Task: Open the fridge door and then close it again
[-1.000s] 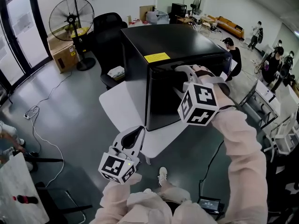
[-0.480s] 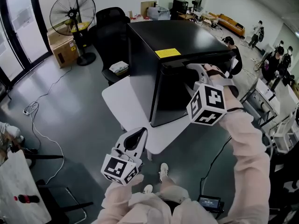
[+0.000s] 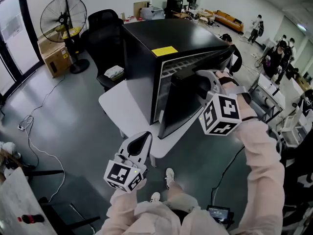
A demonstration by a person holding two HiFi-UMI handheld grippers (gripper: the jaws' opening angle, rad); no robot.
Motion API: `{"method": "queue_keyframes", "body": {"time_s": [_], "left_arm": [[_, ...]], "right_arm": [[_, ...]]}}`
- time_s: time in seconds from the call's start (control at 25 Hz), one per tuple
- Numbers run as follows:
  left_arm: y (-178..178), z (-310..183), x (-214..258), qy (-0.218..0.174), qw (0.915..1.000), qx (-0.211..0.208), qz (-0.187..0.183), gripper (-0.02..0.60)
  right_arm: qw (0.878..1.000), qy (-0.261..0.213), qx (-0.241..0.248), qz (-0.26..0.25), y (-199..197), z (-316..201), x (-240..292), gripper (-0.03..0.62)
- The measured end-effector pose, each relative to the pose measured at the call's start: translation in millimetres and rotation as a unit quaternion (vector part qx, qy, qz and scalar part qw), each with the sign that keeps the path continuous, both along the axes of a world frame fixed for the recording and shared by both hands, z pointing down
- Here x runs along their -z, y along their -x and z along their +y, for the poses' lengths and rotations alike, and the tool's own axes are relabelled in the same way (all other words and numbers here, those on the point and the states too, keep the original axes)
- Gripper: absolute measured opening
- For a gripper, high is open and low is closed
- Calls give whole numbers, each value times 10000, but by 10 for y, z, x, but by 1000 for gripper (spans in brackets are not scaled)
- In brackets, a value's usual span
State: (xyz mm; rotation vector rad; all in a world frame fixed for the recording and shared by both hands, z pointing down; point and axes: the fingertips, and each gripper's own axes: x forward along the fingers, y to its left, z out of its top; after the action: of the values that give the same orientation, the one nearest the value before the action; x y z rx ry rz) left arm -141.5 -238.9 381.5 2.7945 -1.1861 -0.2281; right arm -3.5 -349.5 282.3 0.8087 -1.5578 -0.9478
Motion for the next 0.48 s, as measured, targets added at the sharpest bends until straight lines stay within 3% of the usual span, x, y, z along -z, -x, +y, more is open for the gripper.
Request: {"method": "queue_keyframes", "body": {"time_s": [0.48], "left_arm": [[-550, 347, -10, 1, 9968, -793, -109, 12]], "right_arm": [[9994, 235, 105, 232, -491, 572, -12, 183]]}}
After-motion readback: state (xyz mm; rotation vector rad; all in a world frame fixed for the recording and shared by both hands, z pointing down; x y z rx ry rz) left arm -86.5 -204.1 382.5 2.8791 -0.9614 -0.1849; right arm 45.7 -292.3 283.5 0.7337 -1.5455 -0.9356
